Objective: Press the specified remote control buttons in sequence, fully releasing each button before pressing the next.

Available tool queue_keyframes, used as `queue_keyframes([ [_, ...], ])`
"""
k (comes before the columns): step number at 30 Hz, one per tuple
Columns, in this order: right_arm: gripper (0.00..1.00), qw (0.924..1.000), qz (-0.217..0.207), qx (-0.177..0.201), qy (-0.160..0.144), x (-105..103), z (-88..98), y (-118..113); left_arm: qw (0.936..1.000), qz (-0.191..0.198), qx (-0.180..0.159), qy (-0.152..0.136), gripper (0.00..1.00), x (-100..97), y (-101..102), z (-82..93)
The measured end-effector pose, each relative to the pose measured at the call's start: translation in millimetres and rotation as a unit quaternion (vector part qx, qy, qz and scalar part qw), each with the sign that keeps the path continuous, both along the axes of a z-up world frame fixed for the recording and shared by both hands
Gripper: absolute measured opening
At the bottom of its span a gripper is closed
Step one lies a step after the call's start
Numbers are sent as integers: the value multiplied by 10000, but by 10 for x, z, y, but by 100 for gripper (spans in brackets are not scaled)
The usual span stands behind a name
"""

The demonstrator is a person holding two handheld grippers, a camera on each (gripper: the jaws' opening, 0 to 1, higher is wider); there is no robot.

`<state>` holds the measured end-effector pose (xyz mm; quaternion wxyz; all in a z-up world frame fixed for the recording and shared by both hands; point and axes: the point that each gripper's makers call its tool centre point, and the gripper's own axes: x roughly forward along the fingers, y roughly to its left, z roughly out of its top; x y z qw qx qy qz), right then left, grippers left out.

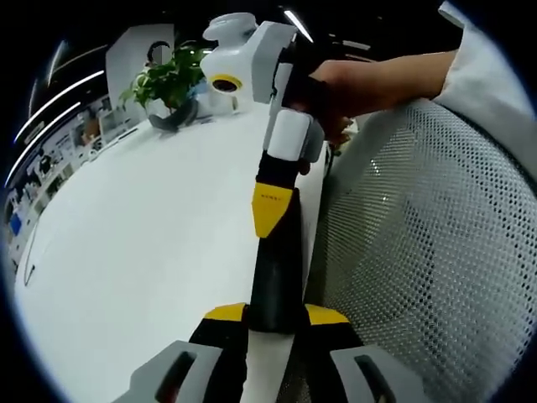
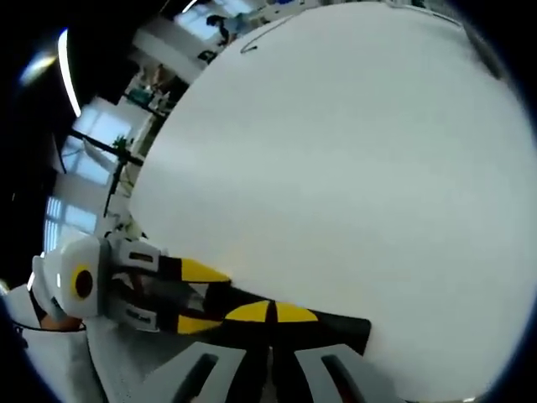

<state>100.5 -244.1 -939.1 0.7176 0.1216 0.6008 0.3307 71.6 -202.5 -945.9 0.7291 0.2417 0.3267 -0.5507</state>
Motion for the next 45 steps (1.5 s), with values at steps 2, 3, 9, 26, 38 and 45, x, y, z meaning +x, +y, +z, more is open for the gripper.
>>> queue_keyframes([
  [2,0,10000,-5,9,34,2,0,4,10000,-23,41,-31,24,-3,-4,-3],
  [3,0,10000,17,0,36,0,3,7,10000,-37,73,-49,24,-1,-7,-5],
  [9,0,9999,-55,39,141,8,15,-2,10000,12,53,-6,24,10,2,-3],
  [26,0,9993,-244,214,194,39,109,-22,9998,197,79,46,24,53,10,3],
  [38,0,9994,-75,198,266,-34,90,40,9996,270,97,39,24,70,51,4],
  [45,0,9998,24,29,210,-54,43,16,9995,297,79,37,24,66,52,1],
])
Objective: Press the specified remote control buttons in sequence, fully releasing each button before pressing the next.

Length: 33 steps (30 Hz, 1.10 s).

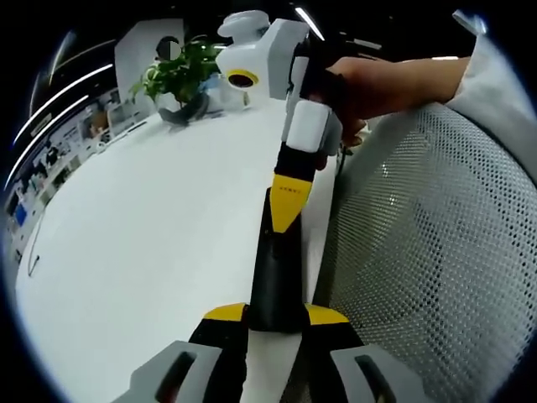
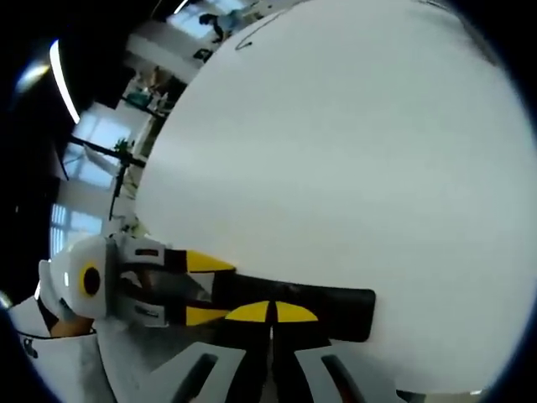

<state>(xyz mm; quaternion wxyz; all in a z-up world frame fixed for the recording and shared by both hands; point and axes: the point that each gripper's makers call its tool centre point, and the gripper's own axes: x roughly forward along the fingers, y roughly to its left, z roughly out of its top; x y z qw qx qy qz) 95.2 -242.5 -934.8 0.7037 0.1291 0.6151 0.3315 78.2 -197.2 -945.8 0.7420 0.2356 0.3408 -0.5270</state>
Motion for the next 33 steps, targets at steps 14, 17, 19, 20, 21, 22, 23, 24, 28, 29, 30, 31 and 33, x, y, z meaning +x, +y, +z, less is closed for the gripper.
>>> queue_keyframes([
  [14,0,9999,-83,88,58,10,-10,-3,10000,-18,-28,-14,24,3,-4,-2],
  [17,0,9999,-82,74,69,7,-8,-1,10000,-14,-33,-15,24,5,-5,-2],
  [19,0,9998,-105,91,109,7,-7,-3,10000,16,-24,0,24,8,-5,-4],
  [20,0,9998,-97,92,123,7,-5,-3,10000,28,-20,3,24,8,-7,-2],
  [21,0,9998,-97,92,136,9,-4,-5,10000,28,-21,1,24,8,-7,-1],
  [22,0,9998,-100,95,149,9,-4,-6,10000,29,-27,-1,24,7,-7,-1],
  [23,0,9997,-115,102,167,4,1,-6,10000,26,-27,-3,24,8,-8,-2],
  [24,0,9997,-96,76,233,-14,3,-15,10000,31,-24,-7,24,9,-8,0],
  [28,0,9996,-105,65,250,-22,12,-34,10000,32,-21,-7,24,9,-8,-2],
  [29,0,9995,-123,113,280,-30,29,-29,10000,33,-22,-6,24,8,-8,-2],
  [30,0,9994,-134,128,300,-36,35,-28,10000,29,-23,-10,24,7,-8,-2],
  [31,0,9993,-132,121,320,-43,33,-30,10000,28,-22,-11,24,7,-8,-1],
  [33,0,9994,-56,-1,331,-69,15,-51,10000,25,-19,-14,24,7,-7,-2],
])
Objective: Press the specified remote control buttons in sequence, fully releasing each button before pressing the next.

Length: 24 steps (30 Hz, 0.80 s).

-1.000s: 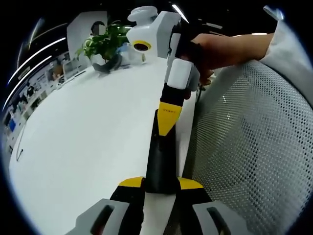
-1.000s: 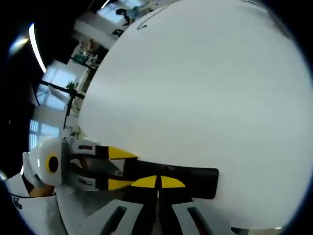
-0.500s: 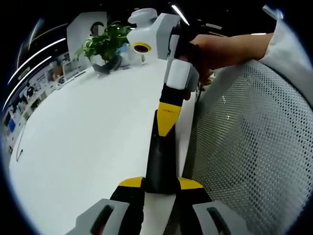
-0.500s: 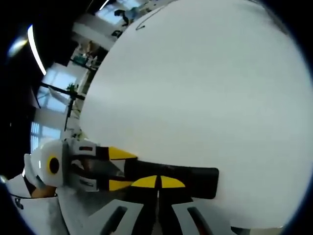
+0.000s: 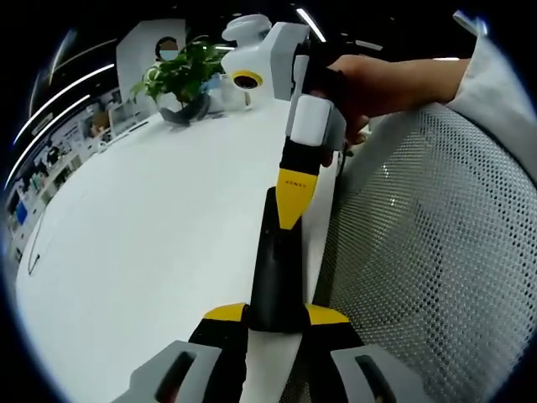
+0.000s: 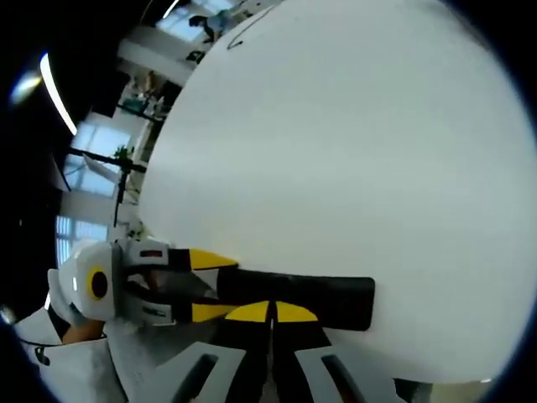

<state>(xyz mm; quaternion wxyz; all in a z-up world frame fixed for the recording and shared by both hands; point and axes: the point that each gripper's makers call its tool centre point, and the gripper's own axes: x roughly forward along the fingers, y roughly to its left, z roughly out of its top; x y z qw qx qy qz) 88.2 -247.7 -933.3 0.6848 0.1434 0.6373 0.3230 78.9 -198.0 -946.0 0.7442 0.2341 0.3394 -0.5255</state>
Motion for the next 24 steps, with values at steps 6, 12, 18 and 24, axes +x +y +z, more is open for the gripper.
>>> queue_keyframes([
  [6,0,9999,128,-38,5,-37,-7,16,10000,-3,-1,-4,24,0,2,0],
  [12,0,9999,147,-26,37,-43,-22,24,10000,-8,1,-5,24,-2,1,0],
  [18,0,9995,275,-160,-39,-64,-59,29,10000,-19,0,-8,25,-4,-1,-4],
  [24,0,9996,231,-136,-34,-47,-62,17,10000,-18,-2,-5,25,-3,-1,-3],
])
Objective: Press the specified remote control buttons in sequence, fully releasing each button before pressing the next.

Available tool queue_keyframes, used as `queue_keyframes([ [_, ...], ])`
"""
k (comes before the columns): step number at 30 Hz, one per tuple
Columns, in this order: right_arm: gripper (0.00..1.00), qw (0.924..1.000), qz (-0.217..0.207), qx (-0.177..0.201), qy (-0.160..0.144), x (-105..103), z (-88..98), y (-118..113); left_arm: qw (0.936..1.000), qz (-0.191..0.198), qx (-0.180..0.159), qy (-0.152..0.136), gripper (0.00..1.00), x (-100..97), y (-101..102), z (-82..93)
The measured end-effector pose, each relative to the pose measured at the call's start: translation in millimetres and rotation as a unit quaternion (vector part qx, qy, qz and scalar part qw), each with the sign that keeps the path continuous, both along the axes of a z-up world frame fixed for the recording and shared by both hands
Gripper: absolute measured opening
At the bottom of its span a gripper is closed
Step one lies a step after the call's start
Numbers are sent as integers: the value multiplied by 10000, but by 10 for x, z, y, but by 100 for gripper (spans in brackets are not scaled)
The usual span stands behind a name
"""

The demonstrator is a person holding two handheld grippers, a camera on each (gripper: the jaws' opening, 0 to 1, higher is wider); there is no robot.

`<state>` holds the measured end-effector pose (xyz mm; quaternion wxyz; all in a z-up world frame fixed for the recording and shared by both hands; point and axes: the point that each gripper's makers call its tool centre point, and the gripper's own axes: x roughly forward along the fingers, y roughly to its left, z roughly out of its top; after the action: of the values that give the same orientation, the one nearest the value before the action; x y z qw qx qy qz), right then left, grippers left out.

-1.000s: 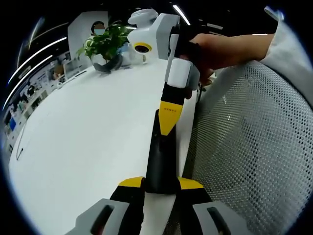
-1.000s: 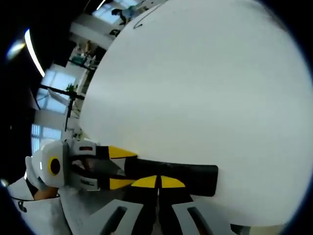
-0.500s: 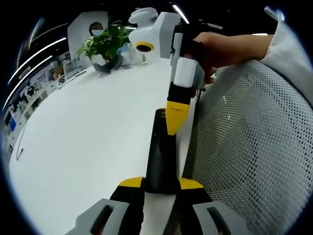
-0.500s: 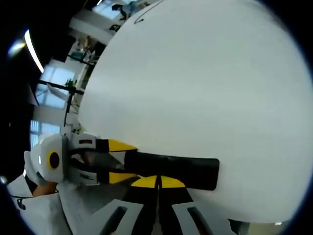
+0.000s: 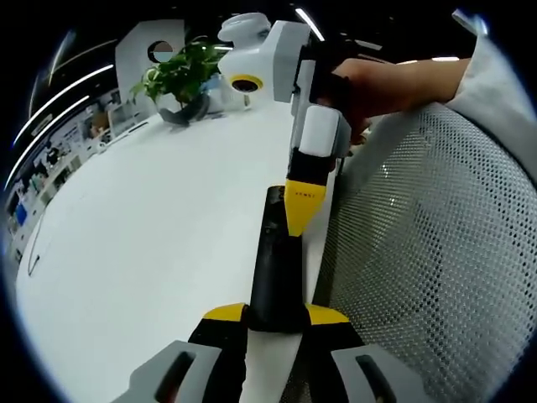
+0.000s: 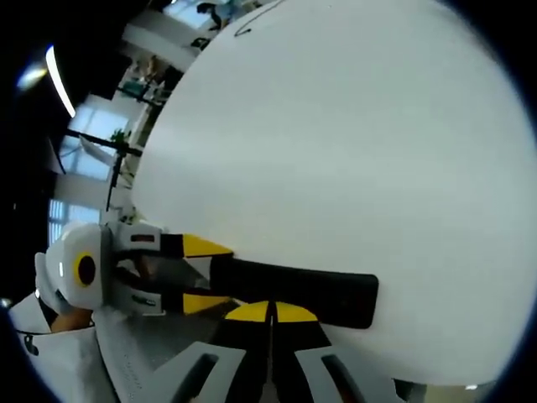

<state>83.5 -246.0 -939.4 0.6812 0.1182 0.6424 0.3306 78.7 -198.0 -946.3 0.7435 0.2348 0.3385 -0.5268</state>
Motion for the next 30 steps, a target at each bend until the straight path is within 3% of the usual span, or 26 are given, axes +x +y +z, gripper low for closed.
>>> queue_keyframes([
  [16,0,10000,-20,6,63,-16,1,6,10000,-27,-35,-12,25,-1,-4,2],
  [22,0,9996,-130,104,228,-3,8,1,10000,-18,-48,-15,25,-3,-6,5],
  [30,0,9994,-189,291,-85,83,83,60,10000,-10,-41,-18,25,-4,-3,6],
])
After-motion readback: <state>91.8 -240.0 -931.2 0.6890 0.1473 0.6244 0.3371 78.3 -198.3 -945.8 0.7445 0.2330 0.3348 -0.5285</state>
